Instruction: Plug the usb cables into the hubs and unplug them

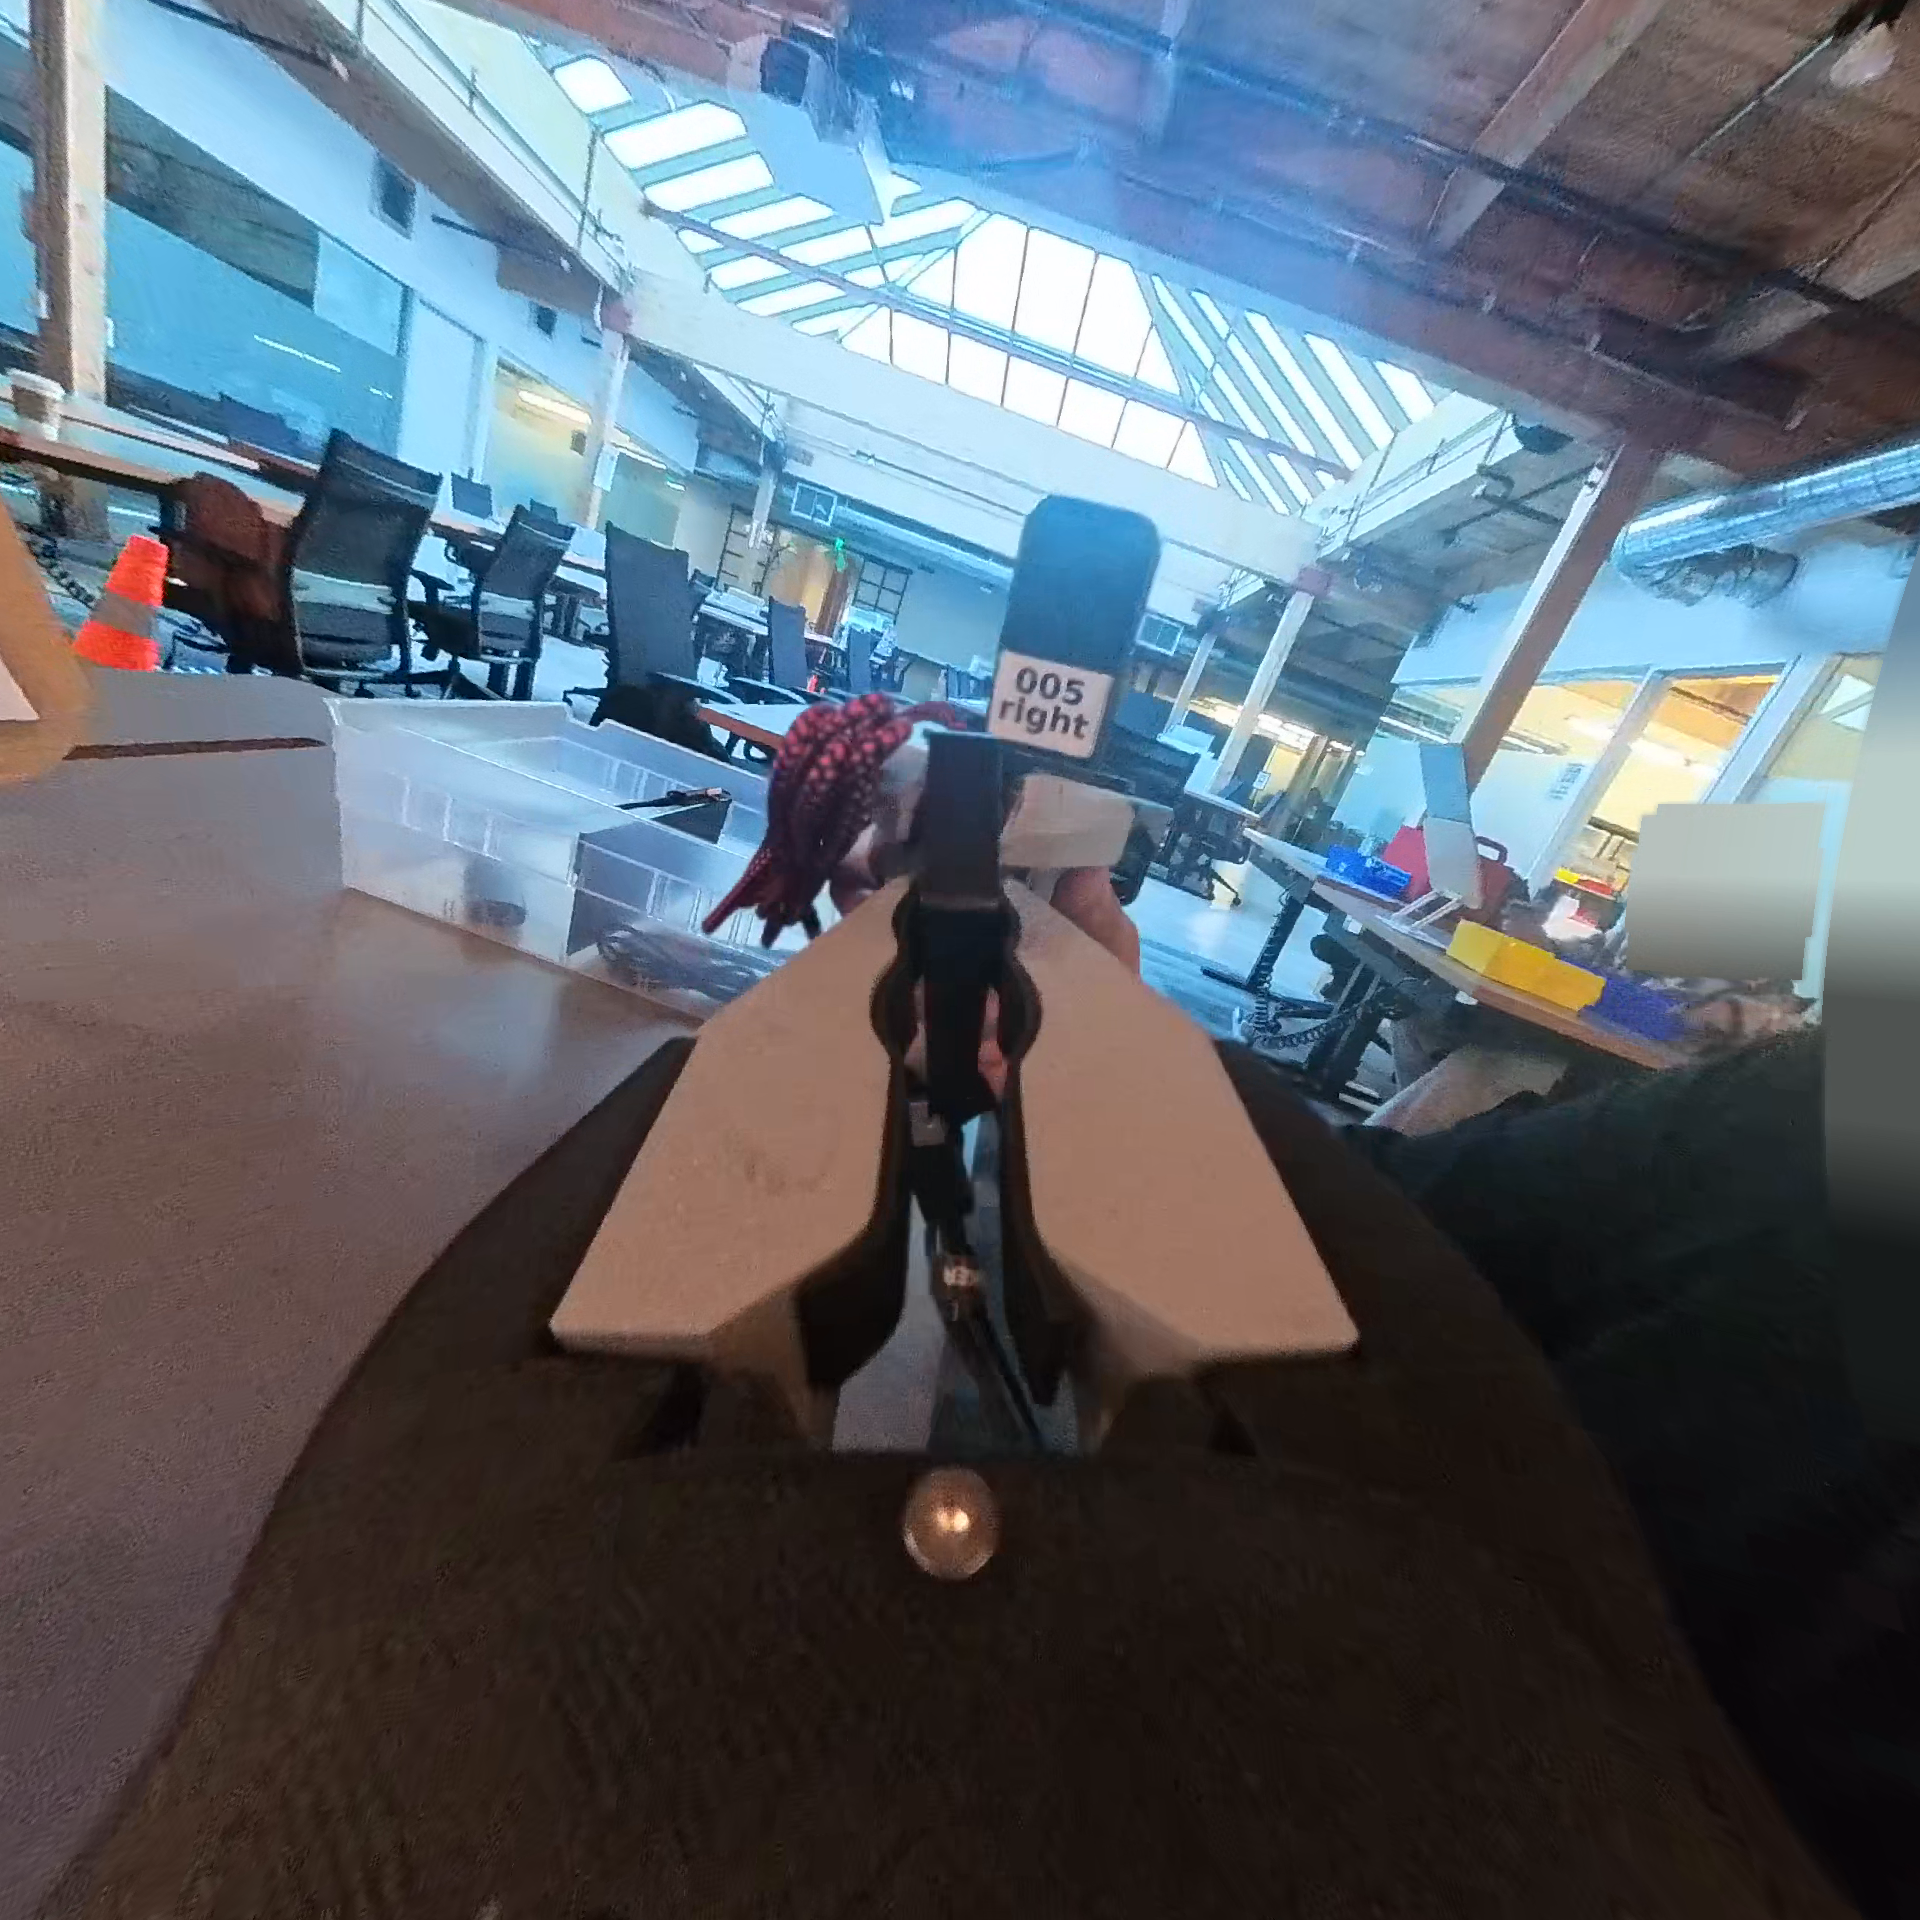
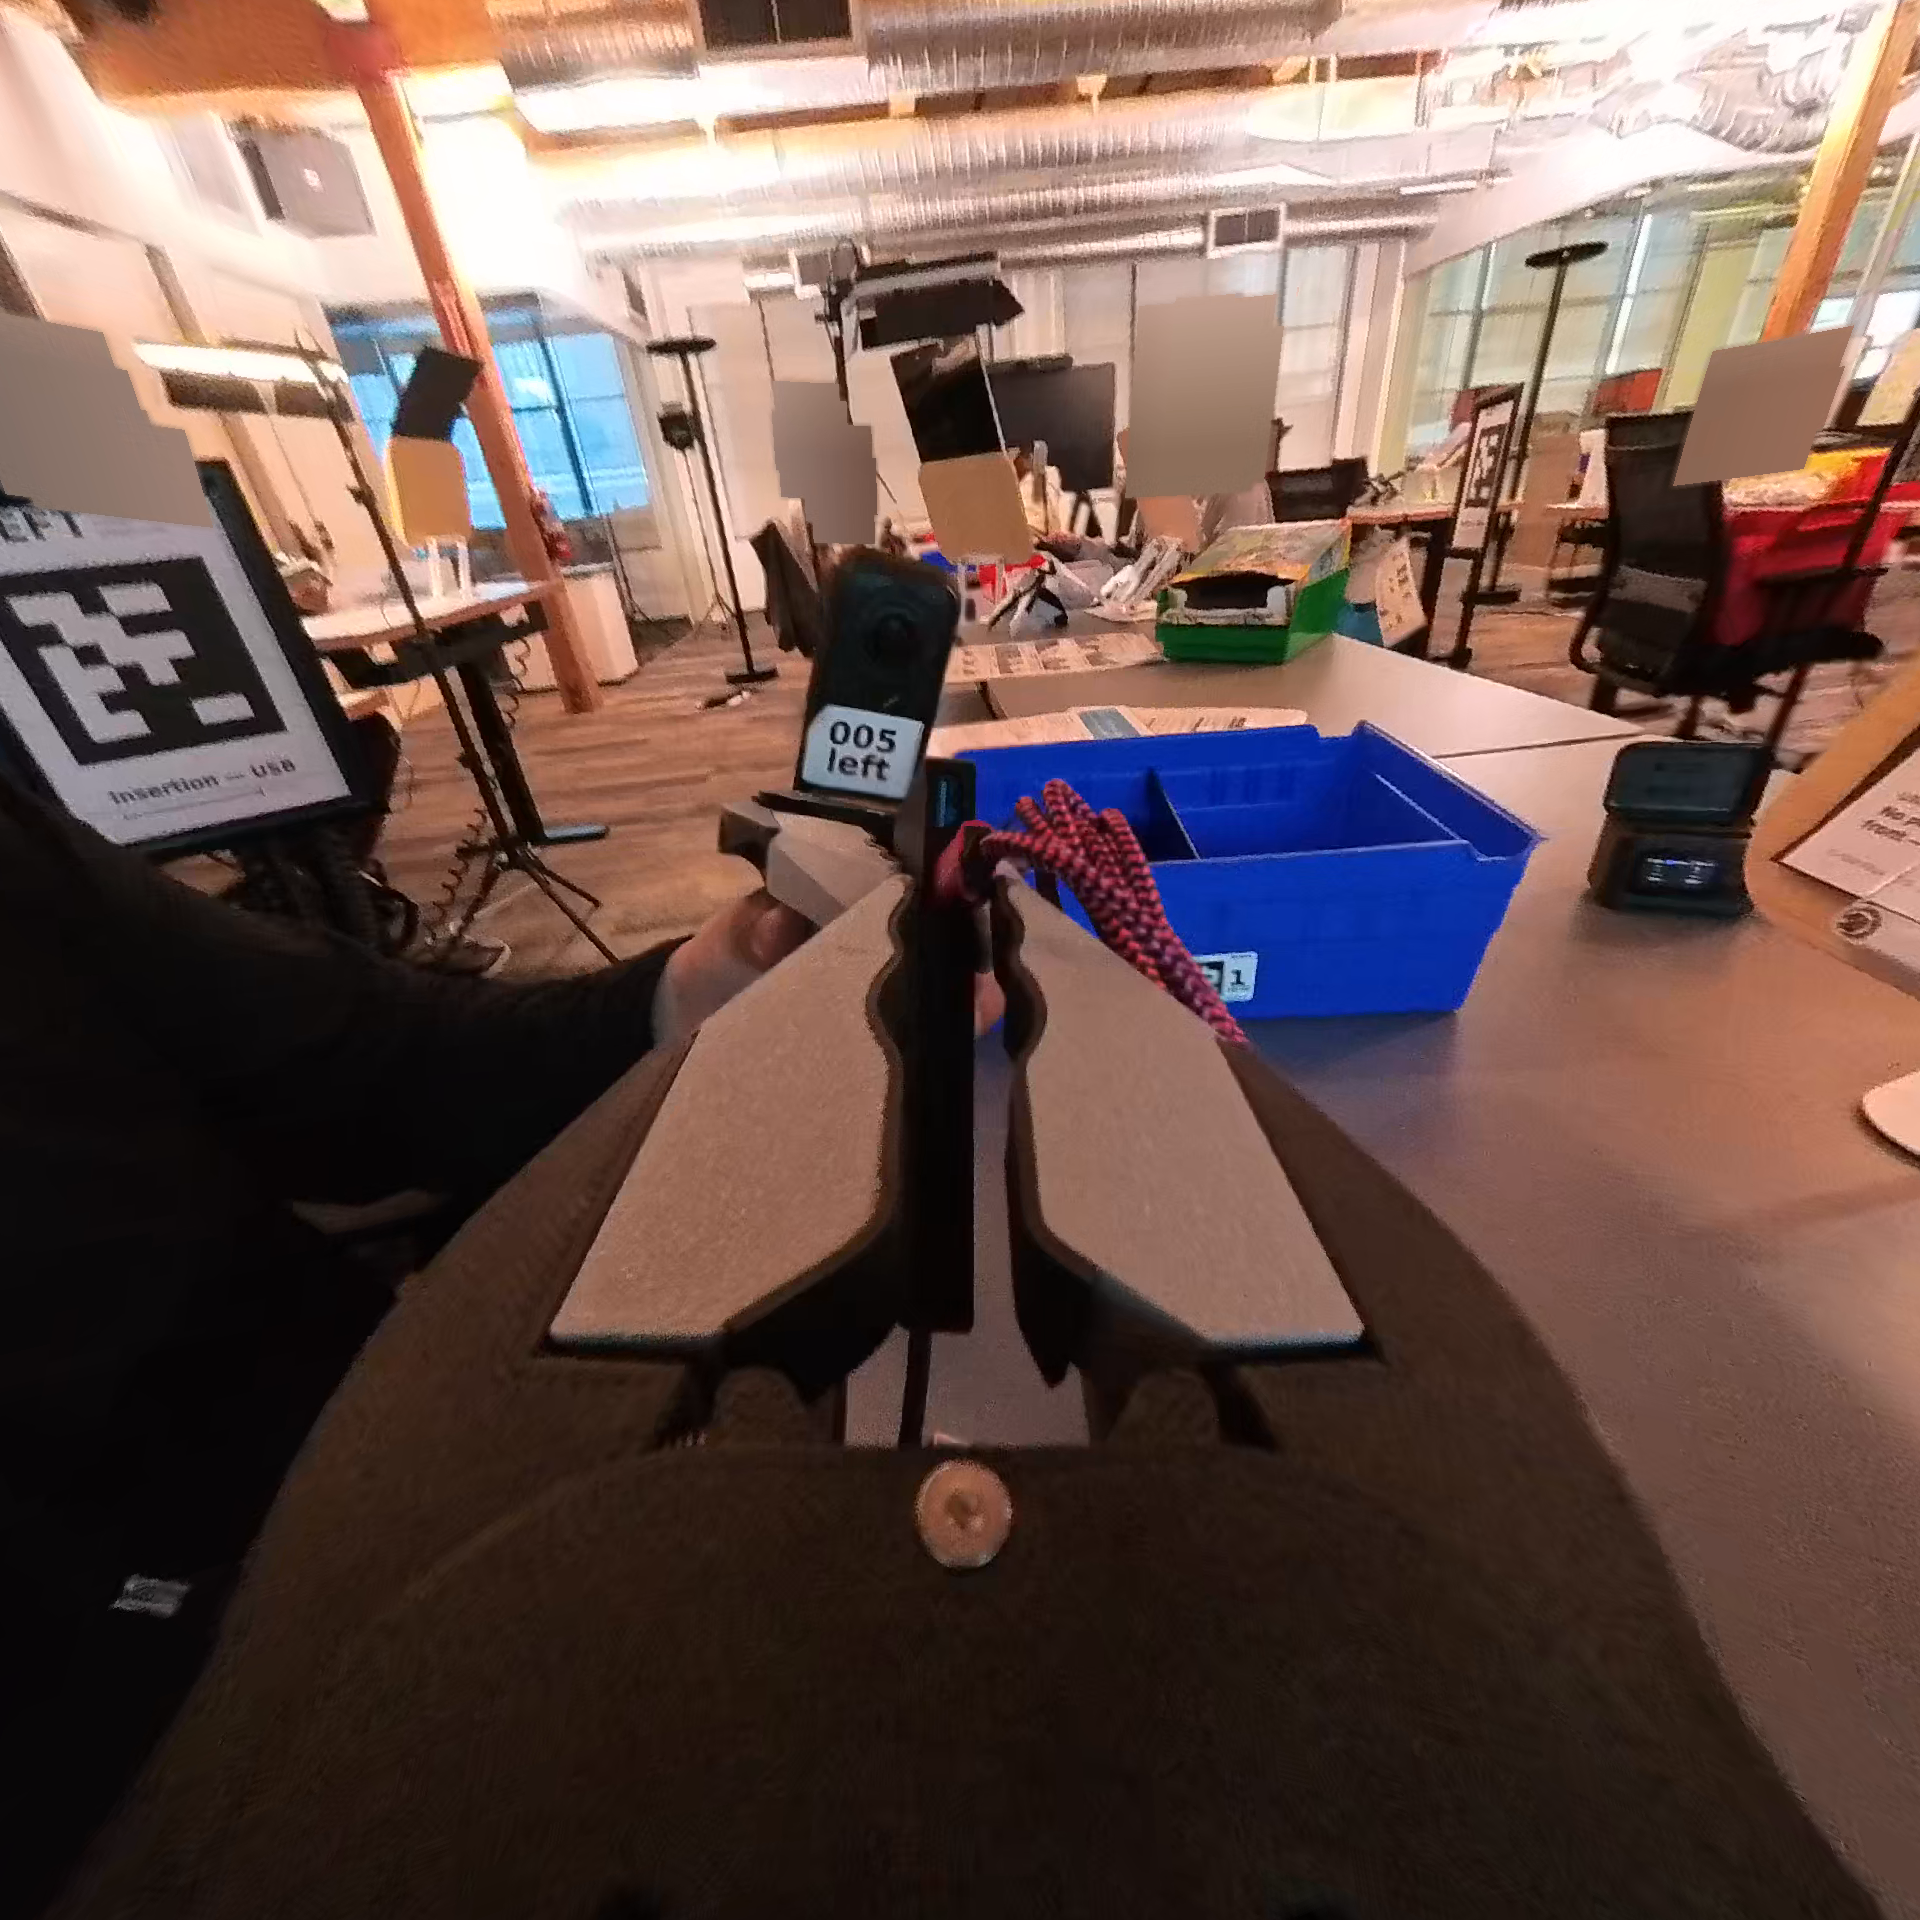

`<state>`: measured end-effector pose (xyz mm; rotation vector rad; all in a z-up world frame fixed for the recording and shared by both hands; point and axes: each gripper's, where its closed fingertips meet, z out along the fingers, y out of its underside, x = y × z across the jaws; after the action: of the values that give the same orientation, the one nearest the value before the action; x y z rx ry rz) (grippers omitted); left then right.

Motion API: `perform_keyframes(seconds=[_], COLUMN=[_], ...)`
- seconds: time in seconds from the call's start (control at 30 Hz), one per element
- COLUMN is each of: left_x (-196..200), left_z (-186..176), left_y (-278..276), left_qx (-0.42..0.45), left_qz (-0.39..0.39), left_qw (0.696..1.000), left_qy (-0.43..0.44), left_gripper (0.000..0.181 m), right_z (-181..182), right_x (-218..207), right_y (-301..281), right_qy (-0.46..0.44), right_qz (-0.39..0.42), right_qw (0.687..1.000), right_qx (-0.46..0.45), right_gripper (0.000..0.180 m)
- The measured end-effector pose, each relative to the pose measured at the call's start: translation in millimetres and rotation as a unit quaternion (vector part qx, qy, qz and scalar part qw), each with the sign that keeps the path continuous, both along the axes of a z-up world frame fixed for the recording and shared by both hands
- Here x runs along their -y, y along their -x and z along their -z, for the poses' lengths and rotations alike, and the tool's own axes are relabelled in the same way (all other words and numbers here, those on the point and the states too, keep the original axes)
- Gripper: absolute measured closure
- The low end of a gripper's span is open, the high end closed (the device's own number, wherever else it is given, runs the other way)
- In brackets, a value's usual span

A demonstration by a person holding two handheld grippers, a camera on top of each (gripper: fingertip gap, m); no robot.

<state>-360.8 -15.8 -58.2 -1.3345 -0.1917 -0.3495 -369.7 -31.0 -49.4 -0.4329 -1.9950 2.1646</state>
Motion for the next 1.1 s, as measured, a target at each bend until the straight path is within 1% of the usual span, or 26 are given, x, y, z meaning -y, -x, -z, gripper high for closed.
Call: perform_keyframes(seconds=[0.13, 0.33, 0.47, 0.6, 0.63, 0.67, 0.7, 0.77, 0.83, 0.97, 1.1], left_x=[0, -1, -1, 0, 0, 1, 2, 2, 1, 0, -1], left_z=[3, 4, 1, -4, -4, -3, -2, -3, -2, 5, 9], left_y=[2, 4, 0, -8, -6, -6, -5, -1, 5, 14, 19], left_qx=[-0.004, -0.032, -0.031, -0.083, -0.098, -0.112, -0.111, -0.105, -0.077, -0.013, 0.008], left_qz=[-0.003, -0.025, -0.013, -0.033, -0.048, -0.053, -0.055, -0.083, -0.11, -0.115, -0.13], left_qw=[1.0, 0.999, 0.999, 0.996, 0.994, 0.992, 0.992, 0.991, 0.991, 0.992, 0.99], left_qy=[0.007, 0.01, 0.001, -0.006, -0.001, 0.004, 0.011, 0.009, -0.004, -0.042, -0.051], left_gripper=[0.173, 0.173, 0.172, 0.166, 0.173, 0.172, 0.172, 0.172, 0.172, 0.172, 0.172], right_z=[4, 5, 2, -1, -1, -2, -2, -4, -3, 5, 9], right_x=[-1, -3, -3, 0, 1, 2, 2, 2, 1, -2, -5], right_y=[1, 2, -2, -8, -10, -10, -8, -4, 2, 13, 19], right_qy=[0.011, -0.005, 0.003, 0.015, 0.02, 0.026, 0.035, 0.068, 0.096, 0.111, 0.158], right_qz=[-0.022, -0.01, -0.016, -0.023, -0.029, -0.031, -0.028, -0.02, -0.011, 0.013, 0.008], right_qw=[0.999, 1.0, 1.0, 1.0, 0.999, 0.999, 0.999, 0.997, 0.995, 0.992, 0.984], right_qx=[0.024, 0.011, 0.011, 0.006, 0.007, 0.012, 0.013, 0.013, 0.032, 0.05, 0.085], right_gripper=[0.171, 0.171, 0.173, 0.173, 0.174, 0.174, 0.175, 0.176, 0.176, 0.176, 0.176])
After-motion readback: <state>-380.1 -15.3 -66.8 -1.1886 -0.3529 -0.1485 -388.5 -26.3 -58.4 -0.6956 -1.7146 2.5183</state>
